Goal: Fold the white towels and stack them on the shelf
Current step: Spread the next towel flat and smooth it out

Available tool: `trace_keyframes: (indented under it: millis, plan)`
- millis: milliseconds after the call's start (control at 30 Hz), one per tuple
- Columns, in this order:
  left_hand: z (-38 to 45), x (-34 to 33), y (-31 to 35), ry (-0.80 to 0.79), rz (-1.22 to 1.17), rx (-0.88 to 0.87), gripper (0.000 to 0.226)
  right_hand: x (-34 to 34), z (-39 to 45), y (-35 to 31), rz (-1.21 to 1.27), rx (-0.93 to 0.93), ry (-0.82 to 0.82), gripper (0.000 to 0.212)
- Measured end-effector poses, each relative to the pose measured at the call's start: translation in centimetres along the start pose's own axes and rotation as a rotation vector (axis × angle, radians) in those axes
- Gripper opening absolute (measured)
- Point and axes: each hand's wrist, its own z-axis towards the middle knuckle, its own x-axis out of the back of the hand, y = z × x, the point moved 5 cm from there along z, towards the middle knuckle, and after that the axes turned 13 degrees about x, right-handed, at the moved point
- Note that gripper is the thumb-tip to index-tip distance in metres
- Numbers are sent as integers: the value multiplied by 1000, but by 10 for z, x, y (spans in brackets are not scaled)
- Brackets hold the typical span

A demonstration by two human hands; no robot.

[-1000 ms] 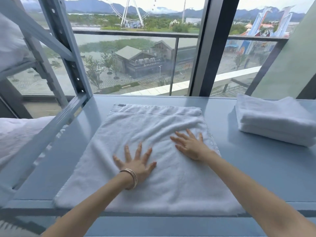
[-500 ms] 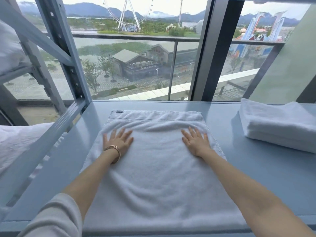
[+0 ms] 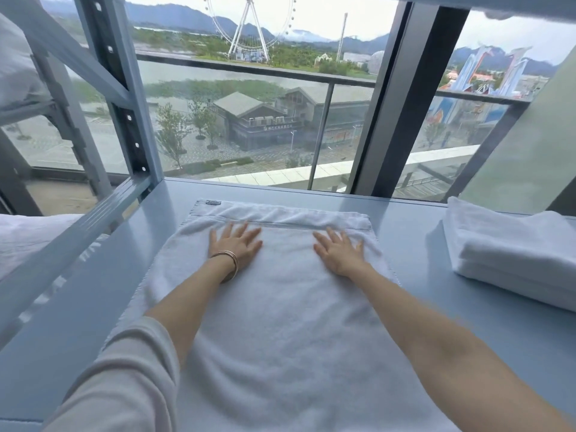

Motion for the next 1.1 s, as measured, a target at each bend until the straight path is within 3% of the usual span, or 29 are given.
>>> trace_keyframes:
  millis: [100,200,267,367,433,767,833,1000,1100]
  plan:
    - [20,7,-55,-1,-32,229,54,8,-13,57,-5,-146,-5,50]
    - [25,12,-65,-11,3,322,55,15,-10,66,-90,-202,-21,51]
    - [25,11,-34,16,17,214,54,18,7,33,-163,-81,28,50]
    - [16,3,35,26,10,-83,51,11,36,-36,-82,160,8,50]
    - [19,-1,56,-1,19,-137,51,6,49,-59,-37,186,-42,51]
    - [46,12,-53,-16,-1,336,63,15,31,42,-36,-158,-12,54]
    - [26,12,-35,-7,3,272,68,13,24,15,-56,-113,31,59]
    - [-77,-16,25,-25,75,-101,58,-31,-46,-103,-5,245,60,61]
    - [-95,-16,-16,-21,95,-112,55,-34,-77,-75,-40,176,101,66]
